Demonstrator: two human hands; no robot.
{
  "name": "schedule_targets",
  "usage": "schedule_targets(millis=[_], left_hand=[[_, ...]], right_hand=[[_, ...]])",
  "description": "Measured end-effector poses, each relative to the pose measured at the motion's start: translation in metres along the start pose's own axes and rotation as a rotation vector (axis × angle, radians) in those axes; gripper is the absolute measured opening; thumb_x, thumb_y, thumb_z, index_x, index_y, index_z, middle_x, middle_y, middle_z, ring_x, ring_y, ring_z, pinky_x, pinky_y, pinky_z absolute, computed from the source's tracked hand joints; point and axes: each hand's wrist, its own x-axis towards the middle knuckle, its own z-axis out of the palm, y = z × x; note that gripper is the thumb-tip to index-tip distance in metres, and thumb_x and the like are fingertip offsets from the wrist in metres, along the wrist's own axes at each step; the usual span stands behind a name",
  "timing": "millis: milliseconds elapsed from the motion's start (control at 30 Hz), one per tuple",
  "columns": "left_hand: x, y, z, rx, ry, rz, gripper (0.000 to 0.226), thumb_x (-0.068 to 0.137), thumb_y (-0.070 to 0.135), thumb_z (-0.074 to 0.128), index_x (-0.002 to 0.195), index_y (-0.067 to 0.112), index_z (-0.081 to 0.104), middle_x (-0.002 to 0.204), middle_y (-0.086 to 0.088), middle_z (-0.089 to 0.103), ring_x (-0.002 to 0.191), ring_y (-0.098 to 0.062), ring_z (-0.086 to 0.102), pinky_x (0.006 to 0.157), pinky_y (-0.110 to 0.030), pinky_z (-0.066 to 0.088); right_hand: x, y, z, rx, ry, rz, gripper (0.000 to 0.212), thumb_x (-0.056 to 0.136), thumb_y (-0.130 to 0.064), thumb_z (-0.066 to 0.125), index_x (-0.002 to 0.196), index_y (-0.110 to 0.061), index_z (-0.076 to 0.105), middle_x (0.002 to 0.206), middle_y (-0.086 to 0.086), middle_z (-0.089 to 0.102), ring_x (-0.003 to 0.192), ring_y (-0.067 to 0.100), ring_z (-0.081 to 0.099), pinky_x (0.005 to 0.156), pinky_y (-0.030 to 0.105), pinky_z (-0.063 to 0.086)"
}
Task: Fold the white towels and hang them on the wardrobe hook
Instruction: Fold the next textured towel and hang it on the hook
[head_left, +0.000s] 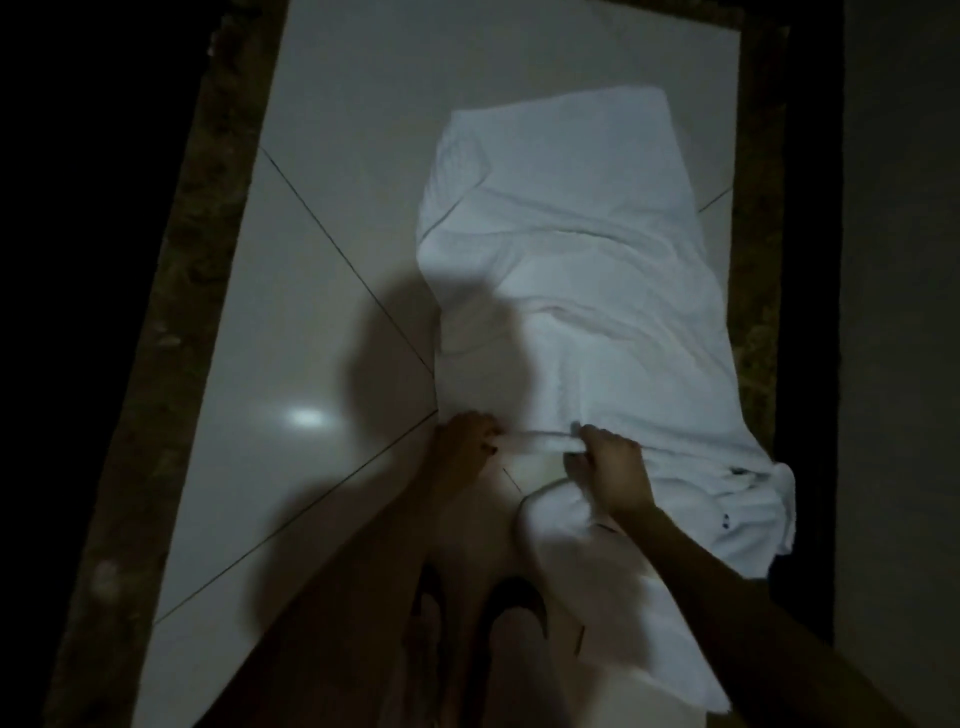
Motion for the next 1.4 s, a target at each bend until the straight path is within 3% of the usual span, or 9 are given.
schedule_targets(millis=[100, 300, 467, 600, 733, 867, 1000, 1200, 1400], left_hand=[[-0.026, 0.034, -0.065, -0.221, 0.104, 0.022, 0.024, 0.087, 0.007, 0.061, 0.110, 0.011, 0.054, 0.106, -0.011, 0.058, 0.097, -0.026, 0.061, 0.080, -0.040, 0.050], [-0.118, 0.130, -0.223, -0.260, 0.220, 0.098, 0.009, 0.089, 0.004, 0.058, 0.087, 0.007, 0.049, 0.078, -0.005, 0.051, 0.074, -0.020, 0.053, 0.066, -0.033, 0.044], [-0.203, 0.205, -0.357, -0.390, 0.367, 0.024, 0.012, 0.085, 0.006, 0.063, 0.090, 0.016, 0.058, 0.087, -0.003, 0.063, 0.081, -0.014, 0.058, 0.069, -0.026, 0.044], [-0.277, 0.260, -0.451, -0.388, 0.508, 0.085, 0.008, 0.086, 0.006, 0.061, 0.089, 0.013, 0.060, 0.088, -0.004, 0.062, 0.084, -0.019, 0.060, 0.073, -0.033, 0.048], [-0.352, 0.312, -0.525, -0.229, 0.719, 0.184, 0.015, 0.084, -0.001, 0.058, 0.093, 0.008, 0.066, 0.096, -0.008, 0.064, 0.088, -0.013, 0.057, 0.079, -0.019, 0.043], [-0.429, 0.356, -0.579, -0.167, 0.783, 0.276, 0.020, 0.084, 0.017, 0.065, 0.104, 0.013, 0.068, 0.113, 0.001, 0.059, 0.106, -0.009, 0.052, 0.094, -0.020, 0.039], [-0.488, 0.398, -0.605, -0.164, 0.754, 0.282, 0.056, 0.076, 0.034, 0.074, 0.125, 0.019, 0.051, 0.130, 0.004, 0.050, 0.120, -0.011, 0.045, 0.101, -0.028, 0.038], [-0.561, 0.451, -0.640, -0.392, 1.002, 0.313, 0.038, 0.081, 0.021, 0.074, 0.109, 0.033, 0.052, 0.106, 0.018, 0.060, 0.098, -0.001, 0.059, 0.083, -0.020, 0.049], [-0.630, 0.491, -0.671, -0.321, 1.174, 0.316, 0.022, 0.079, 0.004, 0.073, 0.090, 0.021, 0.065, 0.086, 0.002, 0.068, 0.080, -0.016, 0.065, 0.074, -0.030, 0.052]], right_hand=[[-0.011, -0.030, -0.068, 0.138, 0.017, 0.043, 0.017, 0.091, -0.013, 0.063, 0.104, -0.003, 0.063, 0.083, 0.019, 0.070, 0.078, 0.037, 0.067, 0.063, 0.029, 0.038], [-0.052, -0.127, -0.243, 0.304, -0.016, -0.012, 0.023, 0.096, -0.020, 0.057, 0.117, -0.010, 0.055, 0.090, 0.016, 0.069, 0.080, 0.033, 0.066, 0.065, 0.030, 0.040], [-0.095, -0.224, -0.392, 0.431, 0.041, -0.108, 0.010, 0.097, -0.023, 0.054, 0.103, -0.018, 0.048, 0.072, 0.000, 0.058, 0.058, 0.008, 0.054, 0.053, 0.021, 0.036], [-0.140, -0.297, -0.500, 0.526, 0.063, -0.233, 0.007, 0.098, -0.021, 0.054, 0.103, -0.019, 0.048, 0.074, -0.007, 0.056, 0.060, 0.001, 0.053, 0.053, 0.013, 0.037], [-0.183, -0.363, -0.590, 0.628, 0.075, -0.332, 0.009, 0.096, -0.021, 0.057, 0.102, -0.019, 0.052, 0.083, 0.000, 0.061, 0.074, 0.015, 0.060, 0.064, 0.031, 0.045], [-0.222, -0.422, -0.663, 0.740, 0.026, -0.428, 0.014, 0.099, -0.014, 0.050, 0.103, -0.028, 0.049, 0.067, -0.003, 0.052, 0.057, 0.018, 0.043, 0.056, 0.033, 0.034], [-0.261, -0.481, -0.726, 0.758, -0.015, -0.628, 0.020, 0.097, 0.000, 0.045, 0.103, -0.017, 0.053, 0.090, -0.011, 0.054, 0.074, -0.002, 0.050, 0.069, 0.014, 0.040], [-0.301, -0.534, -0.797, 0.781, -0.163, -0.831, 0.022, 0.095, 0.007, 0.041, 0.095, -0.007, 0.057, 0.084, 0.001, 0.055, 0.063, 0.000, 0.049, 0.057, 0.013, 0.039], [-0.319, -0.555, -0.832, 0.708, -0.231, -0.973, 0.013, 0.094, -0.003, 0.056, 0.094, -0.011, 0.065, 0.097, 0.000, 0.064, 0.088, 0.006, 0.060, 0.078, 0.021, 0.048]])
